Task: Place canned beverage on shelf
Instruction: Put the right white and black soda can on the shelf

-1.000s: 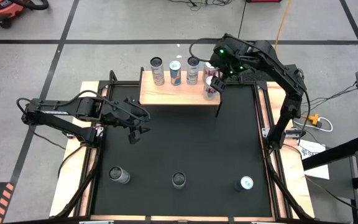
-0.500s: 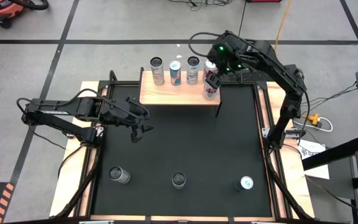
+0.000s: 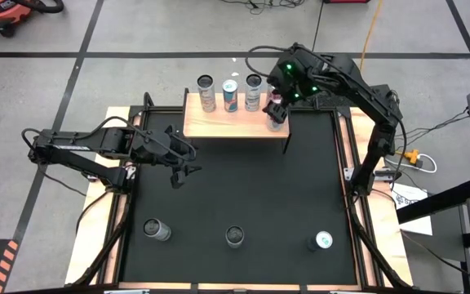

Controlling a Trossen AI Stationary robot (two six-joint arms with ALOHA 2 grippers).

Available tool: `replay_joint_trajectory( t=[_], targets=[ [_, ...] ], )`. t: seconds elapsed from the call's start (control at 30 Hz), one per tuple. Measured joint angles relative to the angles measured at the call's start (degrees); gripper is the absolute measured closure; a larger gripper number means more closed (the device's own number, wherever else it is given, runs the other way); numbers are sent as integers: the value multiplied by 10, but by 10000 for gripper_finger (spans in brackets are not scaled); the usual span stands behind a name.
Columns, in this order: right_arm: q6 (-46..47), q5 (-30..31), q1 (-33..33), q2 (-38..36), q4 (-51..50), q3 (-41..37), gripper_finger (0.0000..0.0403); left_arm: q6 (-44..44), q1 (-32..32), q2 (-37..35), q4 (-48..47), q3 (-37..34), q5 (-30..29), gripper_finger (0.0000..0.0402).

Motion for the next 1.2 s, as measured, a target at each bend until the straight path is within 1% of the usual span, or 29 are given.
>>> replay_joint_trajectory(
  t=[0.2, 0.27, 0.37, 0.5, 0.53, 0.63, 0.8, 1.03, 1.2],
  targets=[
    [-14, 0, 19, 0, 1, 0, 35, 0, 0, 0, 0, 0, 0, 85],
    [-2, 0, 25, 0, -4, 0, 25, 0, 0, 0, 0, 0, 0, 85],
    [41, -1, 34, 0, -27, 0, 16, -3, 0, 0, 0, 0, 0, 85],
    [65, -1, 54, 0, -89, 0, 14, -4, 0, 0, 0, 0, 0, 85],
    [73, 0, 61, 0, -91, -1, 14, -4, 0, 0, 0, 0, 0, 85],
    [122, -9, 86, -2, -90, -7, 14, -4, 0, 0, 0, 0, 0, 85],
    [167, -16, 131, -5, -90, -7, 14, -4, 0, 0, 0, 0, 0, 85],
    [194, -15, 198, 2, -86, -7, 14, -4, 0, 0, 0, 0, 0, 85],
    [189, -14, 248, 21, -73, -7, 14, -4, 0, 0, 0, 0, 0, 85]
  ],
)
